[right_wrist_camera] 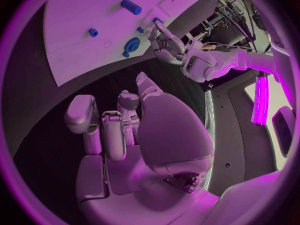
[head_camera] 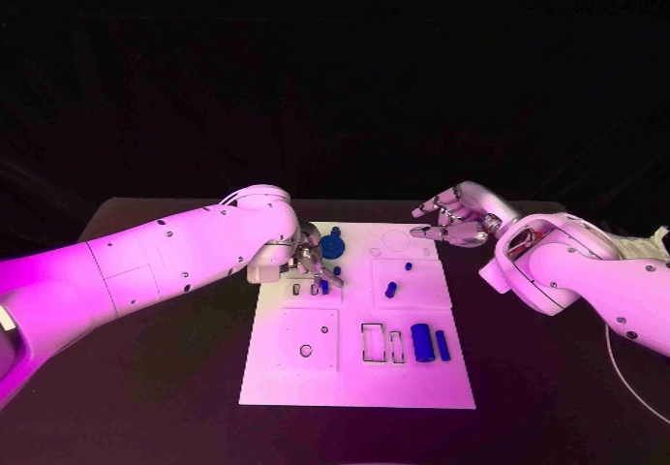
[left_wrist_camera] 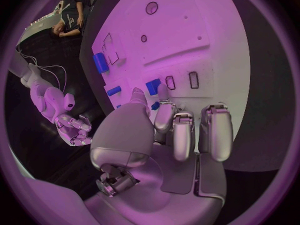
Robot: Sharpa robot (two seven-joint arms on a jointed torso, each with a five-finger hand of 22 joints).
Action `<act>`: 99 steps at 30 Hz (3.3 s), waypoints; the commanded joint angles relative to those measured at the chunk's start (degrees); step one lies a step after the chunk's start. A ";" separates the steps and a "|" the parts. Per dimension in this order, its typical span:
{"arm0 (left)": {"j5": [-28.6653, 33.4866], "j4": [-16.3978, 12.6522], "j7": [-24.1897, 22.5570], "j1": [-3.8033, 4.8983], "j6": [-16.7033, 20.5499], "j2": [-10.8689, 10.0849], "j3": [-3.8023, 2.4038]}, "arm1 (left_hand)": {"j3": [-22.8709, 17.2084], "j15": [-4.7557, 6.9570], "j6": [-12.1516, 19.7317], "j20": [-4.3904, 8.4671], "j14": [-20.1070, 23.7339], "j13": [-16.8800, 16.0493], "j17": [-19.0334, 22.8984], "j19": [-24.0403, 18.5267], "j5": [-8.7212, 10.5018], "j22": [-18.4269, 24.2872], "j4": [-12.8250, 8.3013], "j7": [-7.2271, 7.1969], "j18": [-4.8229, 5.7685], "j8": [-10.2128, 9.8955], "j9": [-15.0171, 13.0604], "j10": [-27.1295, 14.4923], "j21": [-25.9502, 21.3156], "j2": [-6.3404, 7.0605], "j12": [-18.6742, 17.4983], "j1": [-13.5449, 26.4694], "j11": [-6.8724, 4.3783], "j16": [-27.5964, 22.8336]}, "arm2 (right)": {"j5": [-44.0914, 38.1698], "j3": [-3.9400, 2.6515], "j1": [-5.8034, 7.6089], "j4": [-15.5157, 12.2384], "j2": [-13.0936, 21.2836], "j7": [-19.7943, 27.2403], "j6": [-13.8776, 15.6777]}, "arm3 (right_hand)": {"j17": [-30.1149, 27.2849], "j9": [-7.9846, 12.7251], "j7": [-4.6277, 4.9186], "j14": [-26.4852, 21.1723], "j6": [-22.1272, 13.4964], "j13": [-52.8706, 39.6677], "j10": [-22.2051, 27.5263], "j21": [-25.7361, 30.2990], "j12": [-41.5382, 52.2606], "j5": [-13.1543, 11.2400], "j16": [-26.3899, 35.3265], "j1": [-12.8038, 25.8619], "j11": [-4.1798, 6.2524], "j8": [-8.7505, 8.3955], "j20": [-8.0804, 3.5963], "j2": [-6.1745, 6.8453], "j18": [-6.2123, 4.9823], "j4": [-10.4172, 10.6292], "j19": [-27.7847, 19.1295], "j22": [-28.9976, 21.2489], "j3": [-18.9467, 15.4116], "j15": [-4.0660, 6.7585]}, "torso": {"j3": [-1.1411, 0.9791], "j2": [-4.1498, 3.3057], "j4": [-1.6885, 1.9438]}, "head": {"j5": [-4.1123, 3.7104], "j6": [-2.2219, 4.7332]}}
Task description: Assemble the parts on the task board
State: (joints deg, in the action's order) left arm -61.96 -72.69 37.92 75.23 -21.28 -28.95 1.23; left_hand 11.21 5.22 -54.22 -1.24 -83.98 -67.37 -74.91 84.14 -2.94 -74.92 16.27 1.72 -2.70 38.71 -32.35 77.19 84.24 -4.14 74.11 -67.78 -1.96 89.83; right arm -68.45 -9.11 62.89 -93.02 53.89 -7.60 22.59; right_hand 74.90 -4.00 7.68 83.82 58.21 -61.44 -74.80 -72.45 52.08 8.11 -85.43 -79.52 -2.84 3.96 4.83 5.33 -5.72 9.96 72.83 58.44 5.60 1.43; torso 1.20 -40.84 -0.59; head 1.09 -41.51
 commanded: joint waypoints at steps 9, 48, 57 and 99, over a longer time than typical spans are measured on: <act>0.14 0.42 0.30 -0.09 -1.85 0.49 -0.03 | -0.66 0.18 0.53 0.29 -6.02 0.05 -15.09 0.54 0.19 -4.05 -0.08 0.02 0.29 0.45 -0.32 -0.14 0.11 -0.18 0.05 -0.94 -0.15 0.17 | -0.05 0.01 -0.09 0.00 -0.11 -0.22 -1.20 | 7.11 -0.03 0.05 4.33 0.33 0.12 0.35 0.45 -0.03 0.52 0.38 -0.12 0.19 0.06 0.00 -0.42 -0.55 0.38 -0.22 -0.13 0.05 -0.01 | -0.01 -0.01 0.02 | -0.09 -0.23; 3.78 -2.76 -0.69 -0.34 6.01 -2.35 -0.10 | -47.19 -0.34 2.72 -0.28 -6.02 1.08 -15.09 0.32 -1.65 -4.29 -8.34 0.64 0.16 -2.08 -6.70 -0.69 -0.60 11.25 -2.51 -7.27 0.29 0.17 | 1.45 0.08 -0.96 0.57 -0.65 -0.03 -1.76 | 6.95 -0.03 0.05 4.31 0.41 0.19 0.35 0.61 0.03 1.50 0.52 -0.31 0.19 0.04 -0.02 -0.51 -0.57 0.52 -0.25 -0.31 -0.01 0.01 | -0.19 0.00 0.14 | 0.03 -1.12; 2.28 -8.02 -2.03 -1.83 16.70 -6.81 -0.10 | -47.85 -0.33 2.47 -0.27 -6.02 0.72 -15.09 0.61 -1.52 -4.82 -8.55 0.53 0.28 -1.89 -7.08 -0.27 -0.31 11.76 -2.16 -6.65 0.22 0.17 | 1.98 0.09 -1.13 0.71 -0.37 0.18 -1.53 | 6.89 -0.03 0.06 4.30 0.41 0.26 0.39 0.67 -0.06 1.51 0.55 -0.28 0.19 0.04 -0.02 -0.50 -0.59 0.54 -0.31 -0.42 -0.04 0.01 | -0.31 0.17 0.48 | 0.04 -1.38; -9.02 -11.53 -0.97 -6.79 20.79 -8.35 -0.08 | -48.91 -0.12 1.86 -0.11 -6.02 -0.24 -15.09 0.98 -0.56 -5.46 -8.43 0.22 0.41 -1.68 -7.71 0.66 0.02 12.58 -1.32 -5.53 -0.03 0.17 | 3.85 0.13 -1.20 0.47 0.12 0.52 -2.25 | 6.74 -0.02 0.08 4.27 0.38 0.41 0.46 0.89 -0.21 1.59 0.67 -0.04 0.16 0.00 -0.02 -0.48 -0.65 0.78 -0.48 -0.77 -0.21 -0.01 | -0.59 0.56 1.20 | -0.12 -1.97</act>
State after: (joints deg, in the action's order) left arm -70.43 -84.34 36.62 68.69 1.77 -37.46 1.07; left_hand -29.32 5.11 -52.22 -1.15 -83.87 -67.55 -74.91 84.05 -3.89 -74.91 15.74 2.32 -2.70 36.78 -40.10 77.50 83.99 8.77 72.55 -73.51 -2.05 89.83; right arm -64.50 -8.99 61.74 -92.44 54.04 -7.59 21.41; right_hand 74.90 -3.98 7.68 83.82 58.21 -61.08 -74.64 -71.90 52.08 9.30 -84.98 -79.74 -2.67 3.96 4.84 5.10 -5.72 10.36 72.83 57.76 5.39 1.43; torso 0.62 -40.27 0.59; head 0.97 -43.43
